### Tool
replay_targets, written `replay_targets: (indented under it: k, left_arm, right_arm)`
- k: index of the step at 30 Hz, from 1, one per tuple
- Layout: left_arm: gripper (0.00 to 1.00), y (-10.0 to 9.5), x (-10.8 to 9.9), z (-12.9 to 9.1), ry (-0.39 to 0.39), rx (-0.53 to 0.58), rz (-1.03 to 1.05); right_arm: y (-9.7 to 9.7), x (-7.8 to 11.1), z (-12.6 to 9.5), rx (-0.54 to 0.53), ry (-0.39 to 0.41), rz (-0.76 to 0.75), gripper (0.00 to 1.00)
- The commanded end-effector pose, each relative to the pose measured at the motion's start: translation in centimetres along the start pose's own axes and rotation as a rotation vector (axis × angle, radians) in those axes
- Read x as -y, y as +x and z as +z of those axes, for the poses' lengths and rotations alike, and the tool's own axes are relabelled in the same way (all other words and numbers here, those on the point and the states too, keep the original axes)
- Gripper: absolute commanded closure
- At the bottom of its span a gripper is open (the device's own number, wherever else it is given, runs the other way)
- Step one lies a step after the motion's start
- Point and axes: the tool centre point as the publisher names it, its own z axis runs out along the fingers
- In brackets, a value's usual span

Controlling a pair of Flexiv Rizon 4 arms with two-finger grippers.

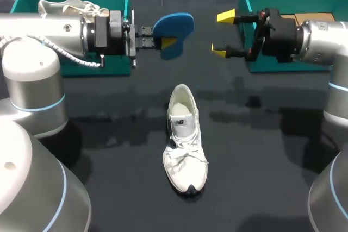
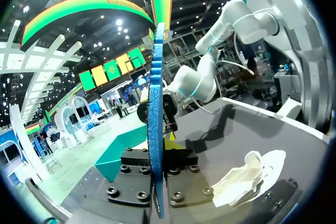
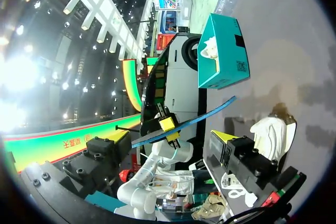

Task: Take the shoe out of the shoebox, open the shoe tongue, remove and reinsert the insole, then place the shoe into the shoebox

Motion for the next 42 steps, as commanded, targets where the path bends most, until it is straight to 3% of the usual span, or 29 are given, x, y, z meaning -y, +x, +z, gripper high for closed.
replay_targets:
  k: [1,9,17,21,24,39,42]
  left_arm:
    - [1.0,1.1,1.1,-0.3,-0.097,0.047,-0.041]
    - [1.0,1.1,1.1,-0.3,-0.097,0.047,-0.041]
    - [1.0,1.9,0.7,-0.4,-0.059,-0.097,-0.353]
    - [1.0,2.4,1.6,-0.7,-0.051,-0.16,-0.492]
    - [1.0,2.0,2.5,-0.9,-0.047,-0.205,-0.716]
    - [1.0,1.8,2.7,-0.9,-0.058,-0.179,-0.773]
    - [1.0,1.2,2.6,-0.6,-0.031,-0.176,-0.914]
  right_arm:
    - [0.0,0.1,0.0,0.002,-0.001,0.001,0.0]
    - [0.0,0.1,0.0,0.002,-0.001,0.001,0.0]
    - [0.0,0.1,0.0,0.002,-0.001,0.001,0.0]
    - [0.0,0.1,0.0,0.002,-0.001,0.001,0.0]
    - [0.0,0.1,0.0,0.002,-0.001,0.001,0.0]
    - [0.0,0.1,0.0,0.002,-0.001,0.001,0.0]
    - [0.0,0.1,0.0,0.002,-0.001,0.001,0.0]
